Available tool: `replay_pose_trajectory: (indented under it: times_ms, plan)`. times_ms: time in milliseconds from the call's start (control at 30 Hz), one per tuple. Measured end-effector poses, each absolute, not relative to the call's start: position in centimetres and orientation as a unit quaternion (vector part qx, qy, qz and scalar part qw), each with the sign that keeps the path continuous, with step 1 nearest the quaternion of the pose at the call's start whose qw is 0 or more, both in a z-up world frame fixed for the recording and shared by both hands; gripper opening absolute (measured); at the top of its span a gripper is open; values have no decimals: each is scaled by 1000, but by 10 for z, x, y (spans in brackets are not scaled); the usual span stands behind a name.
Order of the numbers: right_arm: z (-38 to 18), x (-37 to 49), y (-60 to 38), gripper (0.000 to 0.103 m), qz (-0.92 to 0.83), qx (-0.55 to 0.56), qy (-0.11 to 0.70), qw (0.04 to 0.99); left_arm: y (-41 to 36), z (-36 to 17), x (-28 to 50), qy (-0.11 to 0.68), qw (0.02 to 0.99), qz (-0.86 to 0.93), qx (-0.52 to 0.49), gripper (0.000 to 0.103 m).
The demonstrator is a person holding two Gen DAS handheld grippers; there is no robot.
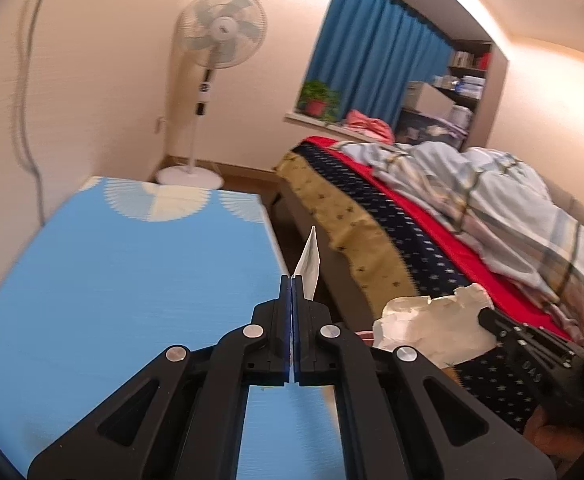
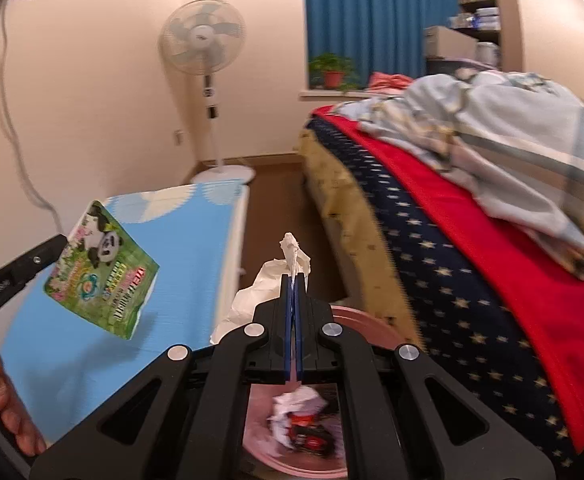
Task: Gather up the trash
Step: 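Carry the green packet in the left tool while the right tool carries the white paper to the pink bin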
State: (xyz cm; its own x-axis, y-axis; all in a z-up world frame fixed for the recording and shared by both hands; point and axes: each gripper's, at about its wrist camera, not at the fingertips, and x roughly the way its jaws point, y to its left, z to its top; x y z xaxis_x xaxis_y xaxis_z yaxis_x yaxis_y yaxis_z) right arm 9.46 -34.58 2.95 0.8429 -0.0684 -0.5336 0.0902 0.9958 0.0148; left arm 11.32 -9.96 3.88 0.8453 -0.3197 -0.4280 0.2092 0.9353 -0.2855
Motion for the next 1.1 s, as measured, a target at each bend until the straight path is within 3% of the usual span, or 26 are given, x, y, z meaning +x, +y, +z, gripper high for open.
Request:
replay_pose_trajectory:
  times_ms: [533, 1100]
  plan:
    - [-16, 90, -375, 1, -160, 6, 327, 931, -186, -11, 126, 270, 930, -222, -115, 0]
    - [-69, 102, -394, 1, -210, 25, 391, 896, -201, -69, 140, 347, 915, -191, -76, 0]
